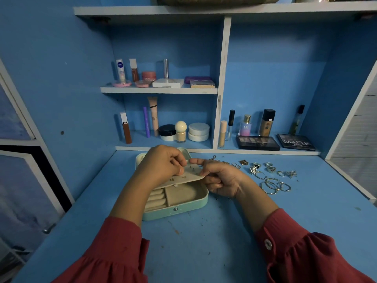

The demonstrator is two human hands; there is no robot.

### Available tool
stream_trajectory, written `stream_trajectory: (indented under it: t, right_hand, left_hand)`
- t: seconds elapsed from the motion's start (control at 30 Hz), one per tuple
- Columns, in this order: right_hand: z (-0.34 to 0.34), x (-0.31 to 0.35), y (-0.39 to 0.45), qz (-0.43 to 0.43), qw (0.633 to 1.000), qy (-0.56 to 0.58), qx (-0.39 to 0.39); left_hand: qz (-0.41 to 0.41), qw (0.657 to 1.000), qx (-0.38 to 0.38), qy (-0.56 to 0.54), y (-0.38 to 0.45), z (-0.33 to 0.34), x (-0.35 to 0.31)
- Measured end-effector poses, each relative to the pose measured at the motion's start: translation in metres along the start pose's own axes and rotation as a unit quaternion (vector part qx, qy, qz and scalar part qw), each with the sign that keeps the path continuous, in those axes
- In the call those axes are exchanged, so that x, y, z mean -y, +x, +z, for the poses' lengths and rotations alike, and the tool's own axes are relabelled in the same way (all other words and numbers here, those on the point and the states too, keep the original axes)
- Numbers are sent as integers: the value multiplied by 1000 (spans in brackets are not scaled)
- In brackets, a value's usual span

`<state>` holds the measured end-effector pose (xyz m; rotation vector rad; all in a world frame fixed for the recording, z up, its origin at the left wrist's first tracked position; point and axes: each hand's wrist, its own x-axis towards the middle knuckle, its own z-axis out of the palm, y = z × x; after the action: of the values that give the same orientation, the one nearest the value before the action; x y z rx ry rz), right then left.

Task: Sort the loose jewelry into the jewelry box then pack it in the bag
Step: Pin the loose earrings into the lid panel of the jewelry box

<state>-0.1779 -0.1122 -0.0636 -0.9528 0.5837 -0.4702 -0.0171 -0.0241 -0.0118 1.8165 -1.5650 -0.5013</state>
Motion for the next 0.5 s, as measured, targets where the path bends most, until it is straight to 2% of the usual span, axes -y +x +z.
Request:
stream_trajectory:
  t: [0.5]
  right_hand:
    - [3,1,-1,-2,1000,-16,-3]
  left_hand:
    - [25,999,12,20,3,1,2]
